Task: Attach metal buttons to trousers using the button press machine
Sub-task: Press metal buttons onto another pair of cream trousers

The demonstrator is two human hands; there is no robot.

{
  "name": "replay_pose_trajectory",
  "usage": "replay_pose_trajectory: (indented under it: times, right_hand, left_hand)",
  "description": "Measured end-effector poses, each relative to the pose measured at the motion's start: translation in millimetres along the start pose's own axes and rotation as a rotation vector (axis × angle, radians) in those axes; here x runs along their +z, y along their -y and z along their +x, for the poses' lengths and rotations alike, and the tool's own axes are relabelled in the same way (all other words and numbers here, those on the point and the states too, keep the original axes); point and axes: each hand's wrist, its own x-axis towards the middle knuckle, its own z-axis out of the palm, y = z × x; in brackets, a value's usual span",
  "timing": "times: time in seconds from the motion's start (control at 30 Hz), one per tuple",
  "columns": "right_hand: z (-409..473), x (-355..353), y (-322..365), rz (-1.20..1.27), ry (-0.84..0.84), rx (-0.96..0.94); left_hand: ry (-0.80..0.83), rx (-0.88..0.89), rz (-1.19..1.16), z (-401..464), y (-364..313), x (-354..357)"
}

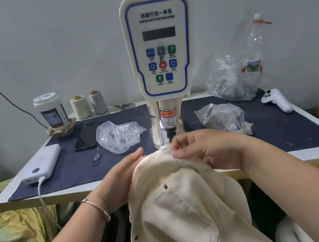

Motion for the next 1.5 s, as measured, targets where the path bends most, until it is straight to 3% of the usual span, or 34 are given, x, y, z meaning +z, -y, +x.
replay_pose_trajectory:
  times: [0.13,0.23,0.3,0.37,0.57,0.63,0.77,0.93,1.07,1.17,1.27,1.4,1.5]
  right_hand:
    - [0,21,8,-0.565,-0.113,-0.218]
    - [-2,21,14,-0.717,-0.243,-0.42]
    - [-6,12,17,-0.651,-0.235,-0.461]
    - [-10,-2,21,-0.61,-0.178,-0.41]
    - [-15,-44,16,-0.937,0.1,0.022]
    - [-16,-51,2,-0.839,0.101,0.074]
    - [-8,-54,-11,-0.065,0.064,-0.047]
    - [12,-39,-21,0.098,0.088,0.017]
    - [33,-30,-32,0.033,-0.245,0.046]
    - [47,-21,-38,-0.124,-0.46,-0.064]
    - [56,-19,-41,-0.282,-0.591,-0.145]
    - [60,-43,-51,-0.502,-0.723,-0.138]
    - [55,-78,-68,-0.627,-1.112,-0.119]
  left_hand:
    - [0.157,0.057,0.351,-2,-21,20]
    - [0.114,0.084,0.433,-2,-24,38]
    - [0.096,0.129,0.379,-1,-22,45]
    - [0.096,0.127,0.335,-1,-21,49]
    - [0.104,0.168,0.051,-5,-19,40]
    - [0.139,0.119,-0.06,-11,-17,28]
    - [0.231,0.001,0.003,-15,-15,16]
    - [0.184,0.018,0.012,-8,-21,12]
    - [0.122,-0.014,-0.063,-5,-7,10]
    - [0.051,-0.08,0.034,-2,0,6]
    - [0.021,-0.123,0.162,1,-1,-9]
    - [-0.114,-0.088,0.157,6,3,-39]
    - [-0.271,-0.082,0.25,14,10,-48]
